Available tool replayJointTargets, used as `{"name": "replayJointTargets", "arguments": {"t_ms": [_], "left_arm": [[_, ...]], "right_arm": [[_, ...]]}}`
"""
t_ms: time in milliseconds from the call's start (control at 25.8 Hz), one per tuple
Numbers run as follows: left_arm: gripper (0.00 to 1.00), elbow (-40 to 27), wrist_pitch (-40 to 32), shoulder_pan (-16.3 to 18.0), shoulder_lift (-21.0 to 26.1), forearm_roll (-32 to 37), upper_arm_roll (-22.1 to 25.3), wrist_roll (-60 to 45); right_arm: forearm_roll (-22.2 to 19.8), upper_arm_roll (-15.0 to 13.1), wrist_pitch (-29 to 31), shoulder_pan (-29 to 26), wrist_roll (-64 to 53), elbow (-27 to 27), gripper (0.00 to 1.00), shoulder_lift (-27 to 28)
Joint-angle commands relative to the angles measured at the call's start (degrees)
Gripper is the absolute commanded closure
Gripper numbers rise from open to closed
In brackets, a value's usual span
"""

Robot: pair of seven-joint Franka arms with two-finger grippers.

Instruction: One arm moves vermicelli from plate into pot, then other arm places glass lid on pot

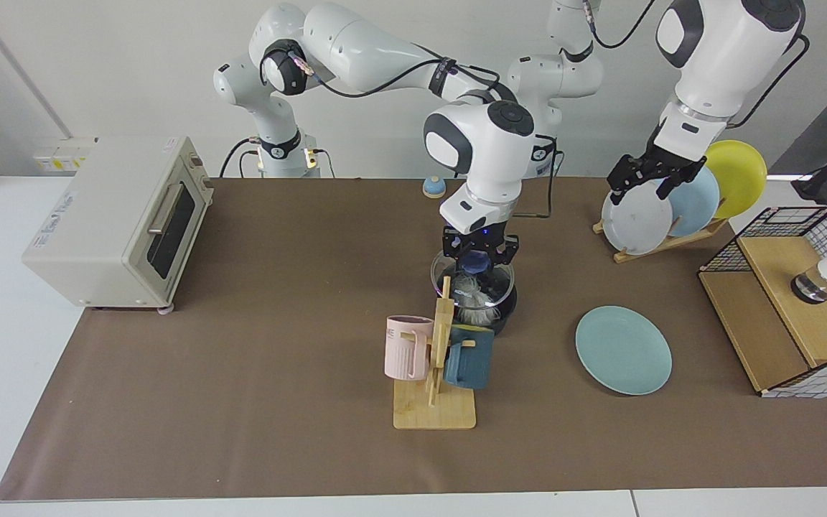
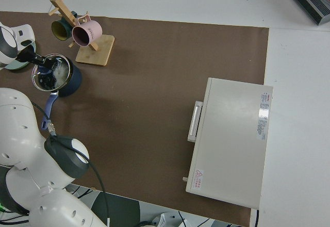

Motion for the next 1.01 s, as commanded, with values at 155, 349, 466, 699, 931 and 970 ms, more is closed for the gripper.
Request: {"name": "replayJointTargets", "arguments": {"t_ms": [155,349,466,699,931,970], "left_arm": [[0.0,-0.63,-0.48,-0.43,-1.31,-0.19,0.4,0.28],[0.0,-0.63,-0.48,-0.43,-1.22,-0.19,0.4,0.28],[0.0,-0.63,-0.48,-0.43,-1.22,-0.19,0.31,0.28],[0.0,-0.63,-0.48,-0.43,-1.31,-0.19,0.4,0.28],[0.0,-0.63,-0.57,-0.43,-1.31,-0.19,0.31,0.28],[0.0,-0.54,-0.48,-0.43,-1.31,-0.19,0.4,0.28]], "right_arm": [[-0.7,-0.15,3.08,-0.06,-1.93,2.94,1.0,3.5],[-0.61,0.02,3.08,0.02,-2.02,2.85,1.0,3.94],[-0.61,0.2,3.17,-0.06,-2.02,2.85,1.0,4.21],[-0.52,0.29,3.25,-0.06,-2.02,2.76,1.0,4.3],[-0.61,-0.07,5.27,-0.06,-1.93,2.85,1.0,4.56],[-0.61,-0.07,5.89,-0.06,-1.93,2.76,1.0,4.56]]}}
